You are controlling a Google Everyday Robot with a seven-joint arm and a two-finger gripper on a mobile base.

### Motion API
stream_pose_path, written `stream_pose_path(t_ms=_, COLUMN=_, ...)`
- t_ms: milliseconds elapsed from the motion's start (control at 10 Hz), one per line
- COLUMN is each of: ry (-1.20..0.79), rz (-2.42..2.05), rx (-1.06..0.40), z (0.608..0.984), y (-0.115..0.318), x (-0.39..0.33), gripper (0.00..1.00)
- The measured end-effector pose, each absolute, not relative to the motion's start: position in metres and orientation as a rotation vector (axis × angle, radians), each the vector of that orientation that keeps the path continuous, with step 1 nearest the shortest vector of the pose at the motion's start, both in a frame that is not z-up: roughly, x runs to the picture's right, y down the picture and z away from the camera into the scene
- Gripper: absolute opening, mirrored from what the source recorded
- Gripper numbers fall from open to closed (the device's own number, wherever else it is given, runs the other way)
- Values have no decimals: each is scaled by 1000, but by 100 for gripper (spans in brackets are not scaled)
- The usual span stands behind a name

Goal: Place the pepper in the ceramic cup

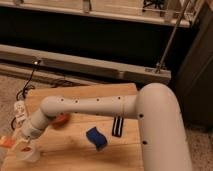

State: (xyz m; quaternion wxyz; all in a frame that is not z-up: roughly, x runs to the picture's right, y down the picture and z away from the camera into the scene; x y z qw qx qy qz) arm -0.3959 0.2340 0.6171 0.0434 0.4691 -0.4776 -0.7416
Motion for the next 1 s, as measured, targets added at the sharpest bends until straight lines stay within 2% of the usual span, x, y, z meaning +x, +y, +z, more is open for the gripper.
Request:
stream_pose_path(t_ms=200, ry=-1471, rz=-2266, rx=1444, z=618, y=236, x=-395, gripper=1)
stream_pose_path(t_ms=300, ry=-1480, rz=-2262, rx=1450, z=618, y=237, x=-395, gripper=6)
stream_pose_path(t_ms=600, ry=-1503, rz=-2221, rx=1481, z=619, y=234, x=-394, gripper=35)
stream_pose_path(t_ms=900, ry=-1521, rz=-2174, rx=1519, z=621, y=232, x=-391, gripper=68)
stream_pose_path(t_ms=1000, ry=-1525, rz=-2169, rx=1523, z=623, y=231, x=-390, gripper=75)
